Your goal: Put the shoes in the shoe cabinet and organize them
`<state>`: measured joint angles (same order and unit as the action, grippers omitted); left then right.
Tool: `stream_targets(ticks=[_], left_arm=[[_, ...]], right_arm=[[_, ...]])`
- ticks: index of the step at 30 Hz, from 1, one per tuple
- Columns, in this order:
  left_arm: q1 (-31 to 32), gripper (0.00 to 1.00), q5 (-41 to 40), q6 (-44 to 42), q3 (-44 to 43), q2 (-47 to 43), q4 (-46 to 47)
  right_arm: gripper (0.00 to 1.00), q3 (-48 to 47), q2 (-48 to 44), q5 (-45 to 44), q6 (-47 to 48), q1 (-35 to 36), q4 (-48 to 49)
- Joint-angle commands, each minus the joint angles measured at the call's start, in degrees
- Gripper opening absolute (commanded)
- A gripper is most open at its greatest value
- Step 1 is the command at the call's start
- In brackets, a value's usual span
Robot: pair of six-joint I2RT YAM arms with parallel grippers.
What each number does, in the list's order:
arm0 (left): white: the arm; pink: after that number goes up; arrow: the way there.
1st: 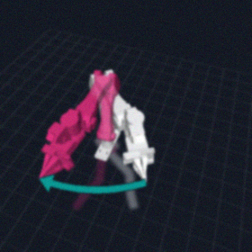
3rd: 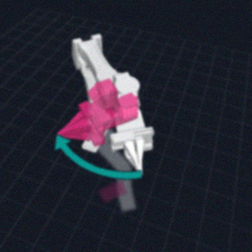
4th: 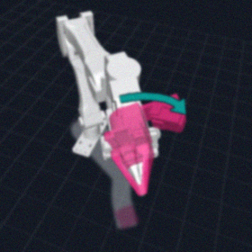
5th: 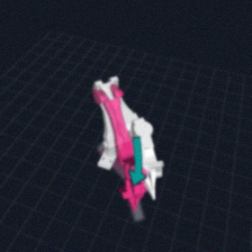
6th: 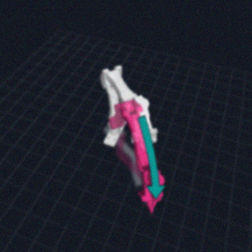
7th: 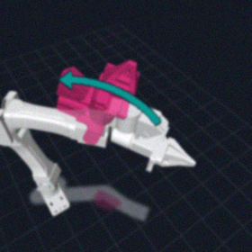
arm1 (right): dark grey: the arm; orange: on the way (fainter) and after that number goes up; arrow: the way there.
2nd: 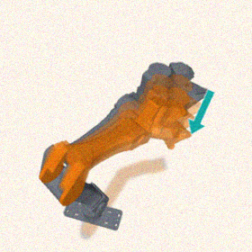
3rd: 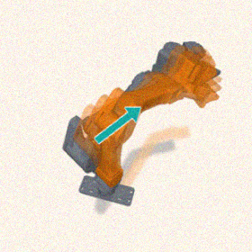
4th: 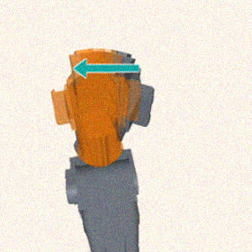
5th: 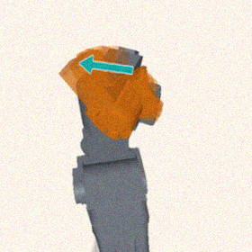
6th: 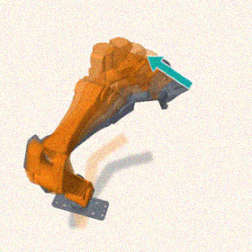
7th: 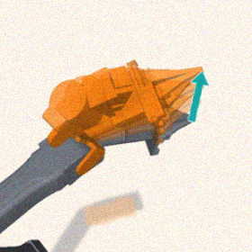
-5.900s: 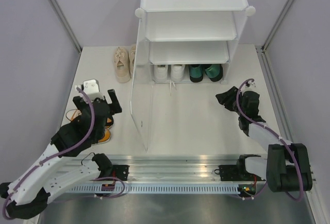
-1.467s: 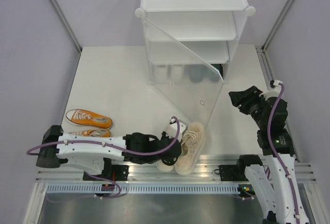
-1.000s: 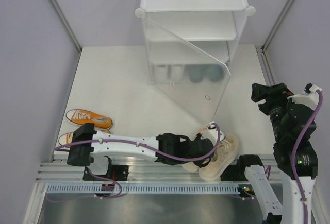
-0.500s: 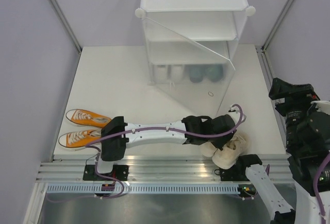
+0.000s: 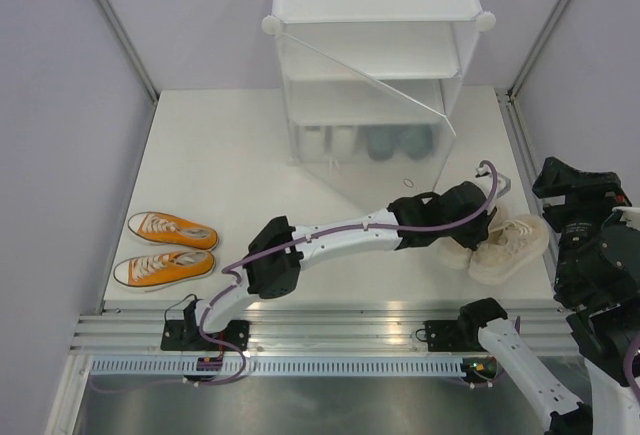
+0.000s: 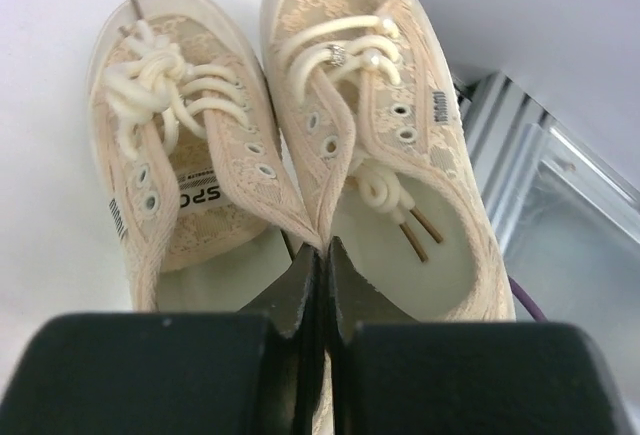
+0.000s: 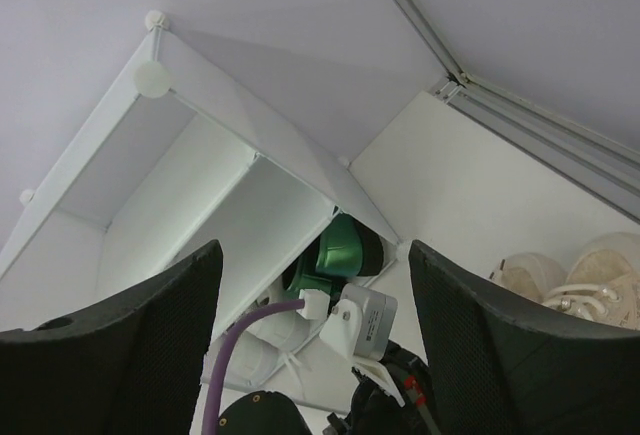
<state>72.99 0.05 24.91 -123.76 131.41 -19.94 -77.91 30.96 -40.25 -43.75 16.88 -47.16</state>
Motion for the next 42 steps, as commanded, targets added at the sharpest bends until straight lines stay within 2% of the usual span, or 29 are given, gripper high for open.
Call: stream_targets(ticks=[1, 5, 8, 9, 11, 13, 14, 15, 21, 25, 29, 35, 40, 42], left_arm=[[0.5, 0.02, -7.6, 1.1, -4.1, 1.3, 11.6], [0.4, 0.02, -16.8, -0.6, -4.2, 5.2, 18.4], [0.0, 0.02, -19.4, -0.5, -4.6, 8.8, 22.6], [-0.1, 0.09, -20.2, -0.6, -5.3, 9.5, 23.1], [-0.1, 0.43, -21.4, -1.3, -6.0, 11.3, 23.3], [0.0, 0.72, -21.3, -1.4, -5.4, 11.0, 22.1], [0.0, 0.81, -21.2, -1.4, -4.4, 10.4, 21.7], [0.1, 0.99, -21.0, -1.4, -1.4, 8.2, 21.2], [0.9, 1.00, -22.6, -1.5, 12.8, -2.8, 20.3], [1.0, 1.00, -23.7, 2.2, 19.5, -7.8, 14.2], [1.9, 1.00, -23.9, 6.0, 28.7, -13.7, 13.1], [7.1, 0.99, -23.7, 8.3, 36.1, -18.8, 12.2], [12.8, 0.99, -26.7, 9.2, 40.2, -21.8, 10.5], [14.2, 0.99, -26.8, 10.2, 44.4, -25.0, 9.7]], right_arm=[[0.79, 2.6, -0.6, -3.6, 0.9, 1.2, 1.4], [0.80, 4.9, -0.8, -4.3, 2.1, 1.9, 2.5], [0.81, 6.2, -1.1, -5.0, 2.4, 2.2, 3.0], [0.81, 6.6, -1.2, -5.3, 2.5, 2.3, 3.0], [0.81, 7.3, -1.5, -6.2, 2.8, 2.5, 3.1], [0.82, 7.7, -2.1, -6.7, 3.0, 2.8, 3.1], [0.82, 7.9, -2.4, -7.1, 2.9, 2.8, 3.0], [0.82, 7.9, -2.6, -7.7, 2.8, 3.3, 3.1], [0.81, 9.3, -2.7, -7.0, 0.4, 5.3, 3.0], [0.81, 12.5, -2.5, -3.5, -1.9, 5.8, 3.0], [0.81, 17.6, -2.7, -1.1, -3.0, 5.8, 3.1], [0.80, 23.6, -2.6, 4.3, -4.6, 5.8, 3.4], [0.80, 29.0, -1.3, 9.5, -5.0, 5.8, 3.6], [0.81, 31.0, -1.1, 11.5, -5.8, 5.8, 4.3]])
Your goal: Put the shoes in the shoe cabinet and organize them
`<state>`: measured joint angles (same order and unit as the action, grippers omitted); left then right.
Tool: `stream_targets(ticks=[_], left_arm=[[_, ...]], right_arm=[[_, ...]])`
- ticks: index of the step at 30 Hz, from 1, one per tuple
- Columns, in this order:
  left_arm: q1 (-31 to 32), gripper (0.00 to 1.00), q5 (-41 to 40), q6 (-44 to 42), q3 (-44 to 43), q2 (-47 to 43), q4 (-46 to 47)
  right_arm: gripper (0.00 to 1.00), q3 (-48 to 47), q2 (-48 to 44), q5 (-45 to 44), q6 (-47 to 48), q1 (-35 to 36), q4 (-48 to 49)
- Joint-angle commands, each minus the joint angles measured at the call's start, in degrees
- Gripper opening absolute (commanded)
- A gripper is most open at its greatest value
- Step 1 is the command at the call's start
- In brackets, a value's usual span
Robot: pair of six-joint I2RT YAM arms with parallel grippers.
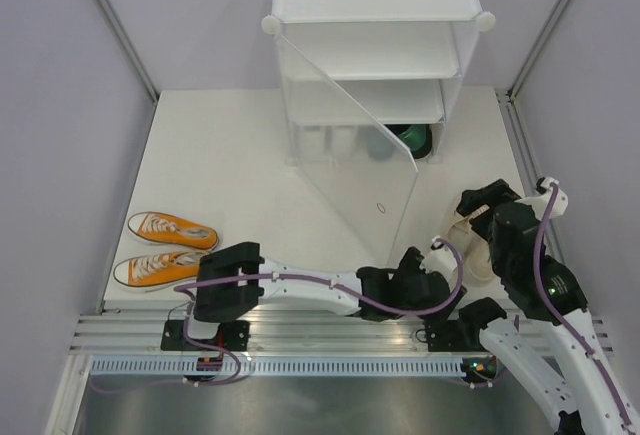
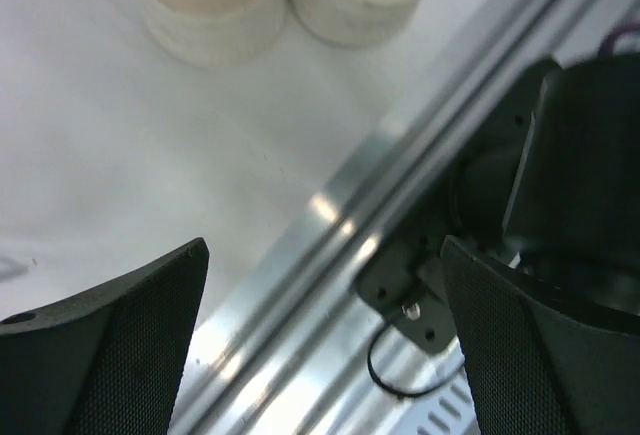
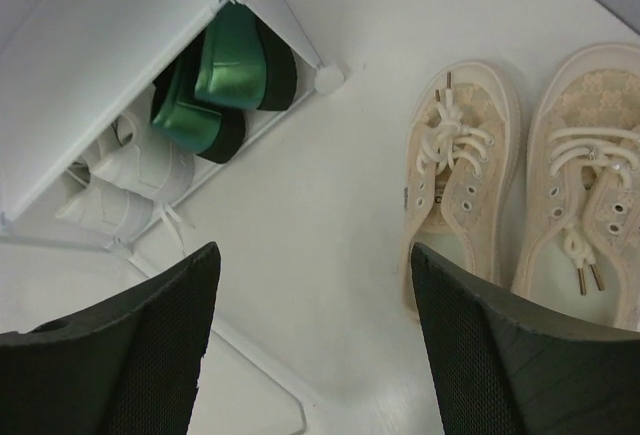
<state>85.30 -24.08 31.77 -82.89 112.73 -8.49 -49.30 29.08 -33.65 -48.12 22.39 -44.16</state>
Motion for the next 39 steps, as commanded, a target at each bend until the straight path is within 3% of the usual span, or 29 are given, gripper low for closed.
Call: stream_targets(ticks=[1, 8, 14, 20, 26, 29, 36, 39], left_arm=[[2.3, 0.99, -2.7, 4.9, 5.4, -7.8, -1.8], [3.4, 1.00, -7.6, 12.2, 24.7, -22.5, -3.7], [4.0, 0.99, -8.2, 14.9, 31.8, -32.4, -5.4], [6.9, 1.00, -9.9, 8.9, 28.3, -36.2, -6.4], [7.7, 1.00, -20.9, 8.0, 19.1, -30.2, -14.6], [7.6, 1.00, -27.3, 9.0, 16.7, -28.5, -16.3], [4.2, 1.00, -33.0, 8.3, 11.1, -23.1, -16.0], [3.2, 1.00, -35.2, 6.7, 9.1, -21.2, -14.0]], right_arm=[[0.80, 4.2, 0.8, 5.2, -1.7, 0.3, 1.4], [0.81, 9.1, 2.5, 5.5, -2.6, 0.2, 2.7], [0.80, 15.4, 6.6, 8.9, -2.9, 0.1, 9.1], [0.79, 20.6, 11.2, 10.7, -2.4, -0.1, 15.1], [0.77, 24.0, 14.9, 10.4, -2.1, -0.6, 18.2], [0.72, 25.4, 15.5, 12.0, -2.1, -1.1, 20.2], [0.34, 25.5, 13.3, 15.1, -0.8, -3.5, 20.0], [0.25, 25.4, 12.2, 16.2, 0.3, -4.6, 19.4]])
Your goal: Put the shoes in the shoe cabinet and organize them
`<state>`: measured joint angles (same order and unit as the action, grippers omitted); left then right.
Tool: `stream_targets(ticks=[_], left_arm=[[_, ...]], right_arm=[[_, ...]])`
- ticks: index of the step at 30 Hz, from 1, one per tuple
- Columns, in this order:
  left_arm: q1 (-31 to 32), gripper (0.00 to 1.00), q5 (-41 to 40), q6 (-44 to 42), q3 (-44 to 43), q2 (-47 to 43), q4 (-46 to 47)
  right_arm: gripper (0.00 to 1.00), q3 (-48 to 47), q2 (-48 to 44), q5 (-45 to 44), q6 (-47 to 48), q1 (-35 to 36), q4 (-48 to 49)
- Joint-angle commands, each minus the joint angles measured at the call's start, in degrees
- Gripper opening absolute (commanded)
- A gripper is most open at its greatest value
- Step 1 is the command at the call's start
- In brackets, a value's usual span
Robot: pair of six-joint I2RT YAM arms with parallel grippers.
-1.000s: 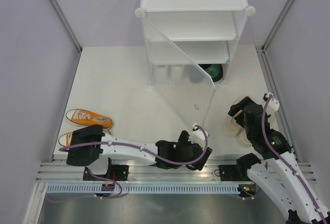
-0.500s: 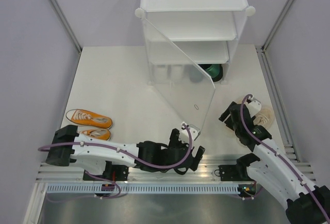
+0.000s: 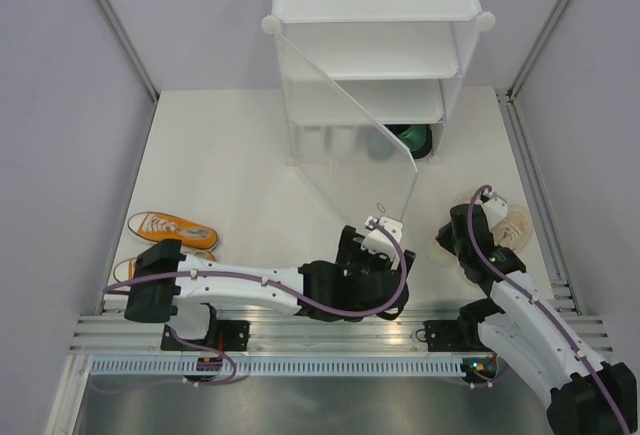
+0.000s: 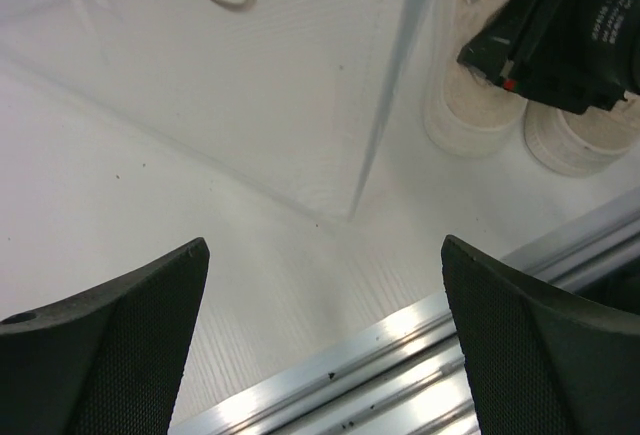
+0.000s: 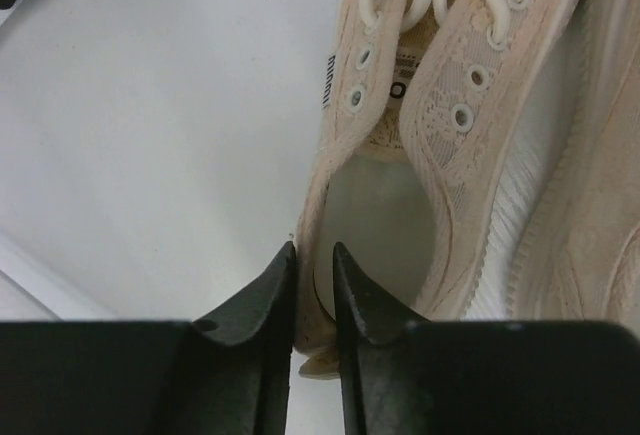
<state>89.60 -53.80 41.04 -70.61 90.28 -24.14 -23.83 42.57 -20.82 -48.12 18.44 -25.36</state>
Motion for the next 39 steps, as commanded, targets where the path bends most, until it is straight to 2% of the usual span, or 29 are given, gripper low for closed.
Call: stream_targets(ticks=[1, 2, 4, 9, 11, 14, 18, 22, 26, 33, 39], left_arm=[[-1.3, 1.00, -5.0, -4.2, -3.0, 1.6, 3.6], [-1.4, 1.00, -4.6, -5.8, -2.8, 2.1, 7.8], [-2.1, 1.00, -3.9, -8.2, -3.0, 3.1, 9.4], [-3.6, 0.99, -6.7, -6.7, -3.7, 4.3, 8.1], [-3.6, 0.99, -8.9, -5.9, -3.2, 3.8, 5.7], [-3.6, 0.97, -10.7, -2.7, -0.9, 1.5, 1.3], [-2.6, 0.90, -11.6, 4.7, 4.1, -4.0, -3.8], [-1.3, 0.84, -12.3, 10.3, 9.9, -10.2, -8.0], [0.8, 0.81, -12.2, 17.6, 12.1, -15.7, -16.2], [4.5, 0.82, -9.8, 25.0, 14.5, -23.0, -26.1], [4.8, 0.84, -7.0, 29.4, 17.9, -31.6, -31.5]], right_arm=[[0.24, 0.0, -1.4, 3.5, 0.7, -1.1, 0.4], [0.21, 0.2, -1.4, 3.9, 0.9, -1.3, 0.3], [0.19, 0.4, -1.3, 4.6, 1.2, -1.6, 0.5], [0.05, 0.4, -1.3, 5.4, 2.9, -2.2, 0.4], [0.02, -0.1, -1.5, 5.9, 4.0, -2.2, 0.4], [0.01, -1.0, -1.9, 7.4, 6.4, -2.2, 0.5], [0.01, -2.9, -1.9, 12.1, 10.9, -2.2, 2.3], [0.01, -2.8, -1.4, 17.9, 12.3, -2.1, 6.6], [0.01, -3.9, 1.8, 22.4, 12.3, -0.7, 10.3], [0.01, -9.3, 7.8, 22.8, 16.5, 8.8, 15.0], [0.01, -12.6, 14.1, 18.5, 21.4, 22.9, 17.1]])
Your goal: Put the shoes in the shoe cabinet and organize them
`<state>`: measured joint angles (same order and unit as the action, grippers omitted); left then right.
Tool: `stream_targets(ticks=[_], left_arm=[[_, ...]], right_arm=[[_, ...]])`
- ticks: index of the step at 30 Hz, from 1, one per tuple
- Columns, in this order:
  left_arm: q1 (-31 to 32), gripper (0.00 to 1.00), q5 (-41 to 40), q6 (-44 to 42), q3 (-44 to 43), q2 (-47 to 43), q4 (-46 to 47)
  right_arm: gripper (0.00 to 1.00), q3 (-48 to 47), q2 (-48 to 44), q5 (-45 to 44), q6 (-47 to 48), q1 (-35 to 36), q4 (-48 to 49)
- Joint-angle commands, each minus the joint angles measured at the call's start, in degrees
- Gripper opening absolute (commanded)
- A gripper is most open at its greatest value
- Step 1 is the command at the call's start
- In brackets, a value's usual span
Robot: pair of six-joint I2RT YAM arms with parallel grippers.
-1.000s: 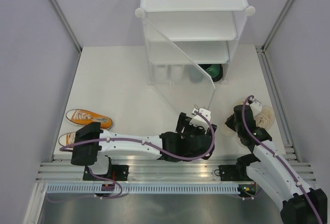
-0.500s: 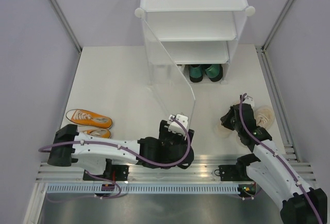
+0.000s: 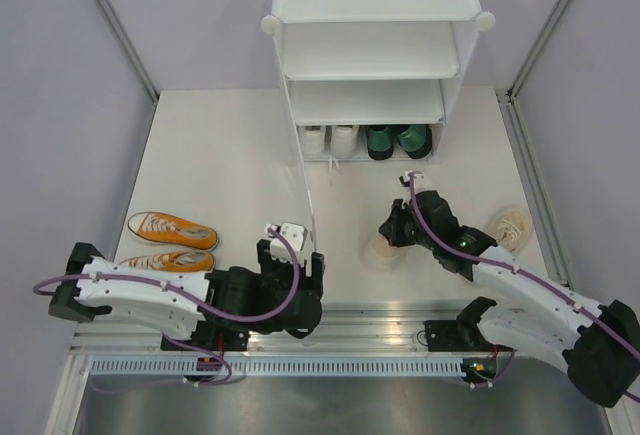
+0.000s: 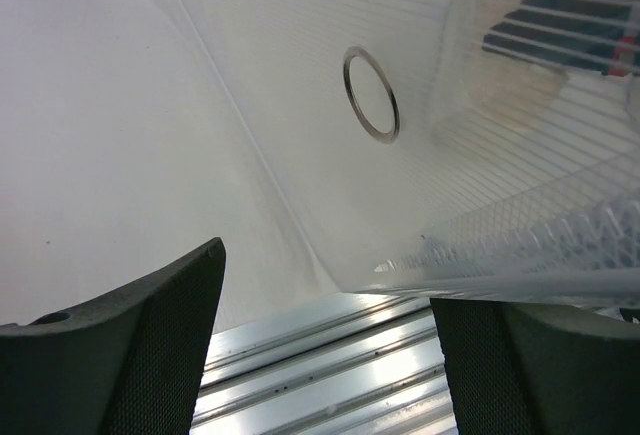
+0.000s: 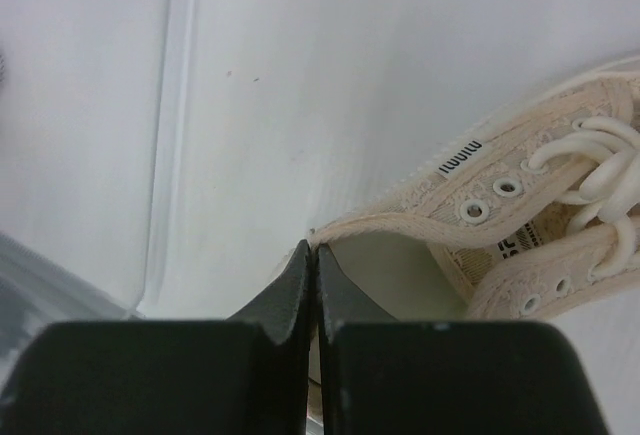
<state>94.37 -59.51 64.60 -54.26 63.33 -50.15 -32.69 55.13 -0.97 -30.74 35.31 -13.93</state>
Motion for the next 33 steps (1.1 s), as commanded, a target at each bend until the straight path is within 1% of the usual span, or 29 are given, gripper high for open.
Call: stream_targets(ticks=[1, 7, 8, 9, 10, 12, 13, 15, 16, 18, 19, 23, 24, 27, 30, 33], left_arm=[[0.0, 0.84, -0.9, 5.6, 1.9, -5.9, -5.5], [0.1, 0.85, 2.0, 4.1, 2.9, -10.8, -7.7], [0.0, 0.85, 2.3, 6.1, 2.8, -12.2, -10.6], [0.1, 0.86, 3.1, 6.7, 2.8, -12.9, -11.5], [0.1, 0.86, 3.7, 6.8, 2.8, -13.6, -12.0], [0.1, 0.86, 5.3, 6.2, 2.8, -16.0, -12.6], [0.1, 0.86, 5.7, 6.0, 3.0, -16.7, -12.6], [0.1, 0.86, 7.0, 5.6, 3.5, -18.2, -12.7], [0.0, 0.86, 7.5, 5.5, 3.5, -18.6, -12.7], [0.1, 0.86, 8.4, 5.6, 4.3, -19.3, -12.6], [0.1, 0.87, 8.7, 5.6, 4.7, -19.4, -12.4], [0.3, 0.89, 9.4, 6.0, 5.7, -20.0, -12.6], [0.5, 0.89, 9.3, 6.1, 6.3, -20.1, -12.5], [1.0, 0.93, 9.3, 6.3, 7.6, -21.1, -12.3], [1.5, 0.99, 9.1, 6.2, 8.3, -22.1, -12.2], [2.1, 1.00, 8.8, 4.8, 8.3, -23.1, -10.9]], right_arm=[[0.01, -3.9, 2.9, -1.7, 4.4, 7.3, 5.5], [0.01, -2.6, 5.4, -2.5, 6.7, 12.9, 3.4], [0.08, -2.6, 5.0, -3.5, 6.5, 13.3, 2.8], [0.18, -2.1, 4.5, -4.0, 6.2, 13.5, 2.1], [0.38, -2.0, 2.5, -4.6, 4.9, 13.6, 0.8], [0.50, -1.9, -0.3, -6.8, 3.2, 13.7, -0.6], [0.57, -2.0, -3.5, -7.7, 2.2, 13.6, -2.1], [0.67, -2.9, -6.6, -10.7, -0.8, 13.7, -4.1], [0.69, -3.3, -9.0, -11.7, -1.7, 13.6, -6.0], [0.69, -4.9, -10.5, -15.2, -5.0, 13.6, -10.3], [0.67, -5.6, -10.4, -16.5, -6.2, 13.7, -11.9], [0.65, -5.3, -8.9, -17.6, -13.1, 13.6, -17.2], [0.64, -3.5, -8.8, -17.3, -15.8, 13.7, -17.5], [0.66, 1.6, -10.0, -16.0, -19.8, 14.1, -17.4], [0.69, 5.5, -11.4, -16.1, -21.6, 14.3, -17.2], [0.72, 8.9, -11.1, -16.2, -23.3, 14.4, -15.4]])
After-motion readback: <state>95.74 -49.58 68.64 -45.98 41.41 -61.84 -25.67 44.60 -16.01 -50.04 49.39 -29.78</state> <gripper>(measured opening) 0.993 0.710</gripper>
